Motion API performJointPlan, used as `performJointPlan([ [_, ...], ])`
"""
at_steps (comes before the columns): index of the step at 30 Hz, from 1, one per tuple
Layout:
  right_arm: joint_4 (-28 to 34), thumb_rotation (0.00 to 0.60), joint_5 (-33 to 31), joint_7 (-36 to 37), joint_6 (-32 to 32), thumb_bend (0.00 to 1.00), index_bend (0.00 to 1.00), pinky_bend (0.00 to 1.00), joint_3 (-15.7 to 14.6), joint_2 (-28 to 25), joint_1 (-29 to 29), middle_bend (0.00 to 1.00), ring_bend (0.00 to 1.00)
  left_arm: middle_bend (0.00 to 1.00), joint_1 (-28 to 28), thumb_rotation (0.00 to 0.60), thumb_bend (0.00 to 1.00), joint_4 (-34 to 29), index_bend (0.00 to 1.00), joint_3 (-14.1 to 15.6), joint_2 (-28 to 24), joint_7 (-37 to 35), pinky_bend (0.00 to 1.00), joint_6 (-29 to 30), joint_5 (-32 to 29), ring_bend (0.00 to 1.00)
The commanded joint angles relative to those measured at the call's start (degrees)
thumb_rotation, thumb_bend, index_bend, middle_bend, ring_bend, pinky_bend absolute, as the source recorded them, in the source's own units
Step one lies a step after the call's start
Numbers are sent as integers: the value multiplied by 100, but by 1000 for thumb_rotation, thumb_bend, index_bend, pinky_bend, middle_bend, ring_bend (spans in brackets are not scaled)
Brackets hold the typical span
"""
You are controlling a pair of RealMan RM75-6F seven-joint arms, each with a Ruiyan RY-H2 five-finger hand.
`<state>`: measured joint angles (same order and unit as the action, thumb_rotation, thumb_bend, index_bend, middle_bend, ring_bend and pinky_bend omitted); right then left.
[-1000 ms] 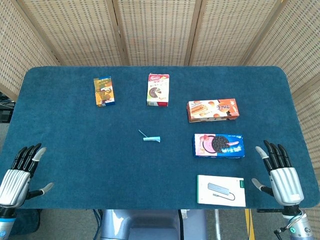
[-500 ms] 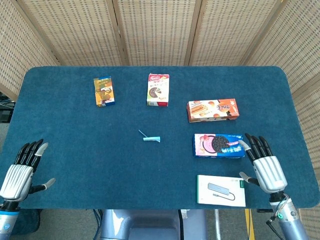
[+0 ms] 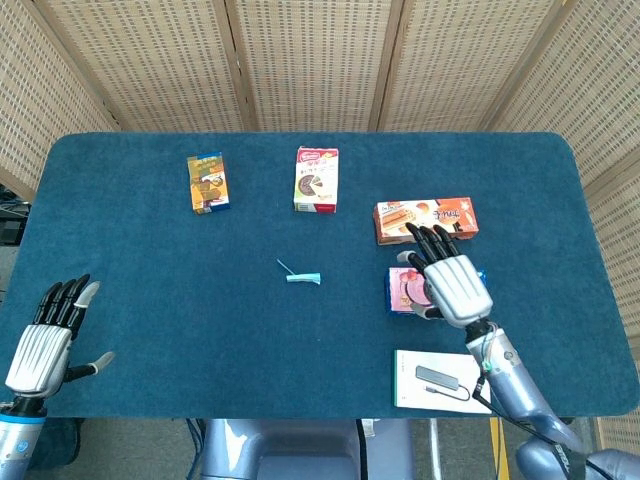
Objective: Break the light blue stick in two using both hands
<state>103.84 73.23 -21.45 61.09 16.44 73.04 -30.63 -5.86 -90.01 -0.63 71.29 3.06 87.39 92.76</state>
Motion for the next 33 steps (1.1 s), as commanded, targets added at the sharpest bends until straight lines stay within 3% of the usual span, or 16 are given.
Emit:
performJointPlan([
  [1, -79, 600, -1507, -1000, -658, 98, 348, 0, 467, 637, -961, 0, 0, 0, -37, 600, 0, 7, 0, -56, 50, 81, 0, -56, -88, 0],
  [6, -638, 600, -2969, -1812, -886, 123, 361, 0, 501, 1363, -1900, 0, 0, 0, -120, 600, 0, 53, 0, -153, 123, 158, 0, -215, -291, 0],
  [12, -1350, 600, -4398, -2378, -610, 203, 387, 0, 636, 2298, -2885, 0, 0, 0, -166, 600, 0, 75, 0, -250, 185, 265, 0, -293, -499, 0],
  [24, -2510, 600, -5008, -2623, -446, 337, 402, 0, 633, 3312, -3698, 0, 0, 0, -200, 600, 0, 138, 0, -319, 209, 260, 0, -385, -725, 0],
  [33, -3181, 600, -5105, -2724, -427, 337, 402, 0, 539, 3672, -3907, 0, 0, 0, -205, 600, 0, 135, 0, -335, 155, 152, 0, -405, -801, 0],
])
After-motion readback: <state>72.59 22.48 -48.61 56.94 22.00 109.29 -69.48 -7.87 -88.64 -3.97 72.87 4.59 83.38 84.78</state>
